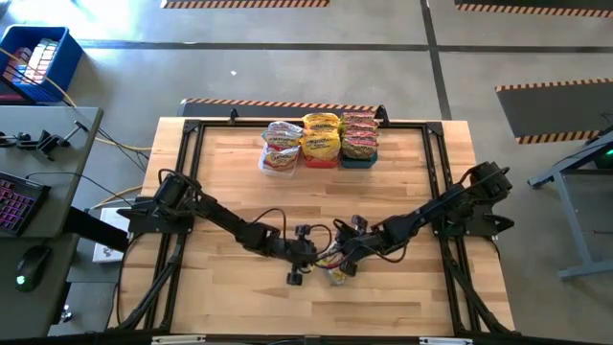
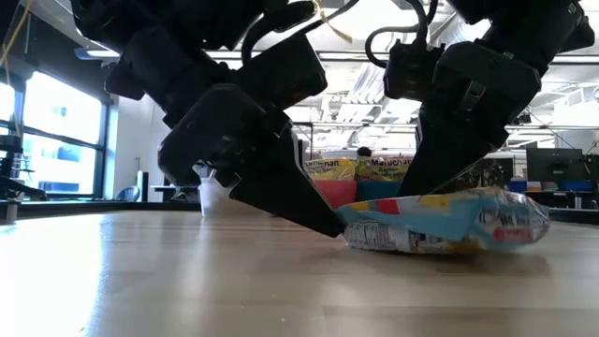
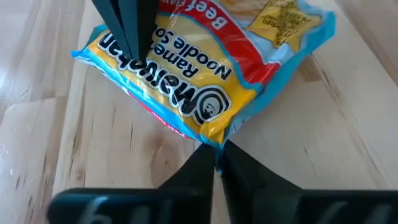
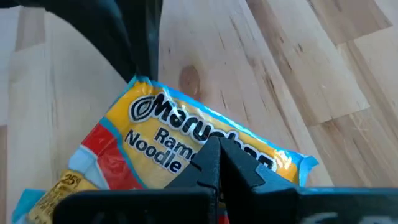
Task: Sort Maruchan noodles
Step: Put the blue noodle pack into the transparent bin
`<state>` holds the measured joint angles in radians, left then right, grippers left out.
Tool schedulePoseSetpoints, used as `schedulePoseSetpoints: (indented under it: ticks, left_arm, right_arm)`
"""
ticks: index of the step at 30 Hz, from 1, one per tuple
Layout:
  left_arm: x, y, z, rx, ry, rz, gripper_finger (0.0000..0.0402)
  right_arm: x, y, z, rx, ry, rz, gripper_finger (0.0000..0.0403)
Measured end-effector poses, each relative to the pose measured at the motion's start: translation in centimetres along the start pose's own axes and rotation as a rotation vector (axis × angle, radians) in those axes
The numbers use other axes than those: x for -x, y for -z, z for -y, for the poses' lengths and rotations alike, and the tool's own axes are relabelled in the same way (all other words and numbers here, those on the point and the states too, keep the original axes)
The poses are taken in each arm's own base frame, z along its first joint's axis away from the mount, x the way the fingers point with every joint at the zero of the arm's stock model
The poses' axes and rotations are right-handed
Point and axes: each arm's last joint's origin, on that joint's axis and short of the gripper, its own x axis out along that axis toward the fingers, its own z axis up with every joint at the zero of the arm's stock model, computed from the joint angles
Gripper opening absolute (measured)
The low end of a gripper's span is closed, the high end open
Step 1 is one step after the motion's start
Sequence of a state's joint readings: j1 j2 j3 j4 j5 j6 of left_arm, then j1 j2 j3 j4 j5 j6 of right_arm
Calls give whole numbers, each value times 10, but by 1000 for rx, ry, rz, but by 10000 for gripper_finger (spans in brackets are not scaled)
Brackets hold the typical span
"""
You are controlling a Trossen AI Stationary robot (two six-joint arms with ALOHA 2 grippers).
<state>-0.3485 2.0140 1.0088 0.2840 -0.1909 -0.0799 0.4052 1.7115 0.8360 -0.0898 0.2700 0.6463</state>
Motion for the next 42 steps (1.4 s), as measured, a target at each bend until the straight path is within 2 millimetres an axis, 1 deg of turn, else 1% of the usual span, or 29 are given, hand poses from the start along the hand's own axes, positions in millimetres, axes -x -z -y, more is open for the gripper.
schedulePoseSetpoints:
  ticks: [2,4,7,9,11,13,15,18,20,25,28,31,38,40,42]
  left_arm:
    - [0,0,0,-20,-1,0,7]
    - [0,0,0,-64,-21,1,10]
    - [1,0,-1,-150,-79,-3,3]
    - [2,0,-1,-197,-139,-9,2]
    - [4,1,1,-256,-205,-24,2]
    - [8,-1,2,-313,-271,-35,1]
    - [9,-2,5,-362,-328,-33,1]
    - [16,-5,10,-441,-419,-37,1]
    - [21,-9,13,-475,-473,-34,1]
    - [27,-11,20,-541,-582,-41,0]
    - [30,-14,21,-541,-614,-31,0]
    - [33,-15,23,-539,-637,-25,0]
    - [43,-21,28,-579,-727,-26,0]
    - [47,-24,30,-570,-741,-9,0]
    - [50,-26,32,-565,-738,2,0]
  right_arm:
    - [1,-2,-2,19,-25,-18,1]
    - [6,-5,-4,40,-37,-50,7]
    - [23,-13,-5,83,0,-99,27]
    - [38,-19,-2,98,68,-98,46]
    - [49,-17,3,108,137,-104,65]
    - [55,-12,9,101,151,-89,80]
    - [56,-4,15,74,120,-54,90]
    - [52,14,27,44,49,-6,94]
    - [53,21,32,17,-9,63,94]
    - [63,37,48,-24,-96,174,95]
    - [68,45,56,-45,-116,233,101]
    - [67,52,62,-59,-133,271,125]
    - [63,61,68,-82,-170,334,214]
    - [63,63,70,-70,-185,367,230]
    - [63,65,72,-71,-205,409,238]
